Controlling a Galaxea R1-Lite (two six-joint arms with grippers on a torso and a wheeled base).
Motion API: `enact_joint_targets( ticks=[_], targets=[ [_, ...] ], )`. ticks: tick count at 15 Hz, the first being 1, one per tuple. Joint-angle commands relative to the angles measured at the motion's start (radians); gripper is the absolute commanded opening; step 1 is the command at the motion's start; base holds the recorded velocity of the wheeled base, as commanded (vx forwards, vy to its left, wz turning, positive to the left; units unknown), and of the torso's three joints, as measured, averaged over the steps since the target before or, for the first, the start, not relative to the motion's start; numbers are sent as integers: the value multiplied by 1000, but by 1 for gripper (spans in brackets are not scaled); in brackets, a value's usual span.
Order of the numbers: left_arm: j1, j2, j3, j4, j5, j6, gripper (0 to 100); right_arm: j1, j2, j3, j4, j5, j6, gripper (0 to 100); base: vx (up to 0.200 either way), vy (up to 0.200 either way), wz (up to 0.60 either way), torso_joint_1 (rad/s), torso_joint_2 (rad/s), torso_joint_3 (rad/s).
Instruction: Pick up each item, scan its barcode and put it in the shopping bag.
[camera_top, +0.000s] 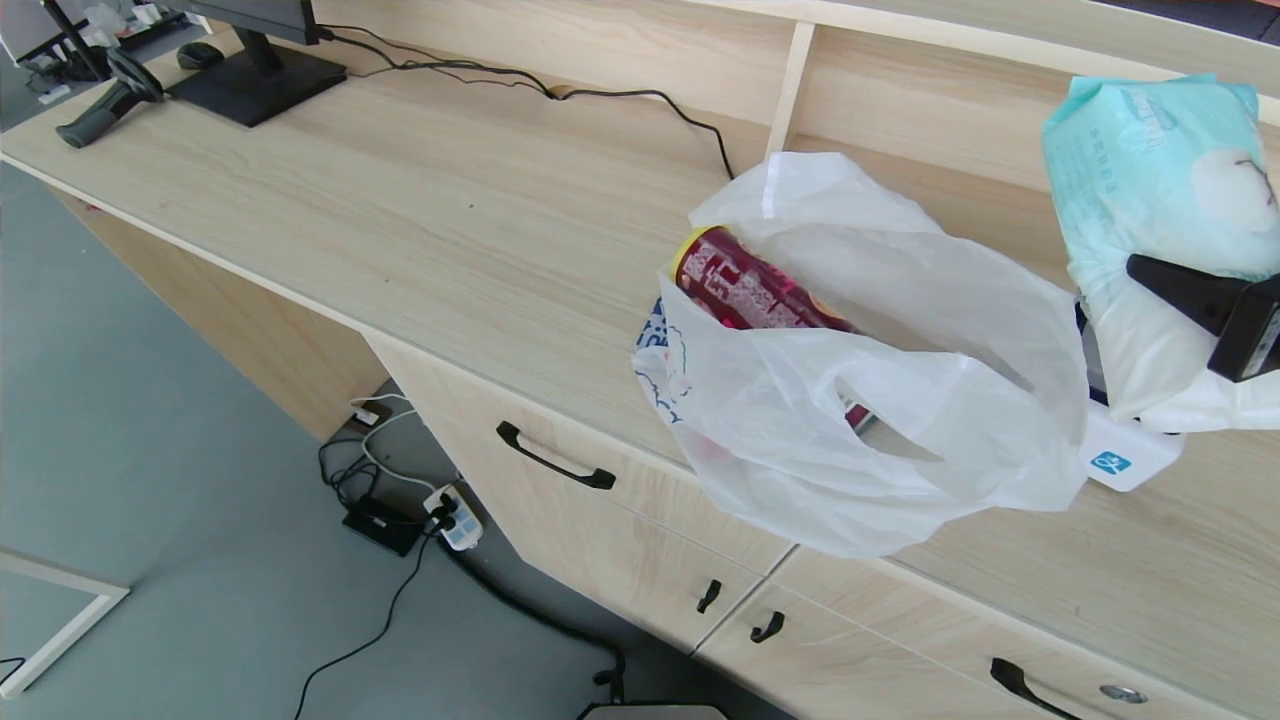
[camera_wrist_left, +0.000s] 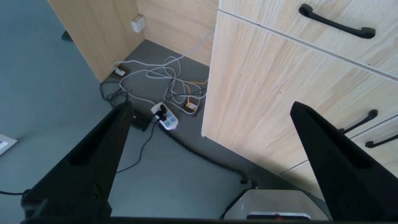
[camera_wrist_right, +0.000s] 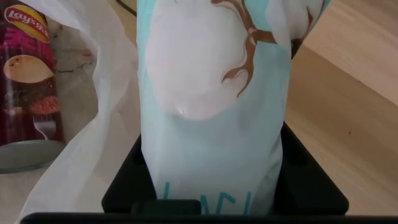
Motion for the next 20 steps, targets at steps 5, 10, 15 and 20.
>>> enact_joint_targets(
  ticks=[5,10,15,20],
  targets=[
    [0,2,0,-2,0,0,100,-4,16,12,0,0,3,0,0,0,0,0,0,0],
    [0,0,0,-2,0,2,100,-19,18,30,0,17,2,0,0,0,0,0,0,0],
    [0,0,0,-2,0,0,100,-24,27,24,-2,23,2,0,0,0,0,0,0,0],
    [0,0,0,-1,0,-3,100,42,99,-375,89,117,2,0,0,0,0,0,0,0]
  ],
)
